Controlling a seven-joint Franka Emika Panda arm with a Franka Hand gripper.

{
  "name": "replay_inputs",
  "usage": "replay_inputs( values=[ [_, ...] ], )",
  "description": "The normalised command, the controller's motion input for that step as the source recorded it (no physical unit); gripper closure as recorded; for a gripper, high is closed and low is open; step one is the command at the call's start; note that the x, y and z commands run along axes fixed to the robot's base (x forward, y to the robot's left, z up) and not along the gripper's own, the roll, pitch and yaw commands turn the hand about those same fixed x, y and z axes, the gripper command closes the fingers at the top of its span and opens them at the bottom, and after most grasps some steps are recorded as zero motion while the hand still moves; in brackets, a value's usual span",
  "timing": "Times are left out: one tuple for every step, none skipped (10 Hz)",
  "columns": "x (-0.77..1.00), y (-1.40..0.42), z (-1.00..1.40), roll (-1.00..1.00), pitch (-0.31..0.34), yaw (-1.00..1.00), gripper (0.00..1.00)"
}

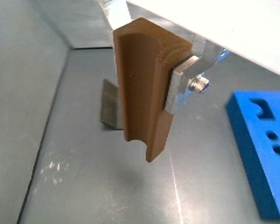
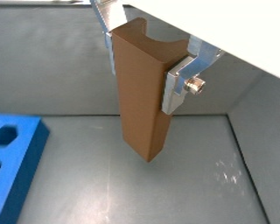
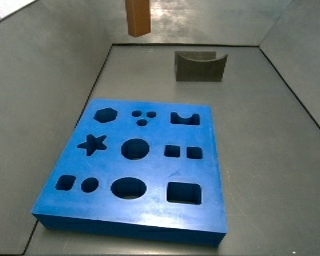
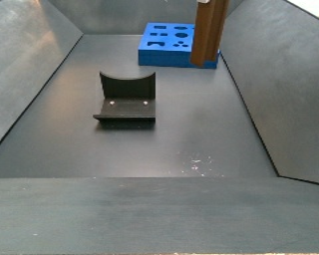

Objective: Pick up the arch object. Move up. Rotate the arch object. Move to above the board. Insert the arch object.
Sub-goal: Rotate the arch object.

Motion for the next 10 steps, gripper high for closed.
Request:
replay_inputs(
  values=[
    [0.0,0.01,0.01,0.0,0.045,-1.0,1.0],
    [0.0,0.01,0.01,0.0,0.049,-1.0,1.0],
    [0.01,0.01,0.01,0.0,0.056,-1.0,1.0],
    [0.01,0.01,0.01,0.0,0.06,-1.0,1.0],
    [0.01,0.01,0.01,0.0,0.071,-1.0,1.0],
    [0.01,0.01,0.01,-0.01,0.082,-1.0,1.0],
    [0.01,0.01,0.01,-0.01,0.1,-1.0,1.0],
    [0.01,0.01,0.01,-0.01,0.122,-0.99,1.0],
    [0.01,0.01,0.01,-0.01,0.119,-0.67,1.0],
    [0.01,0.01,0.01,-0.01,0.117,-0.46,1.0]
  ],
)
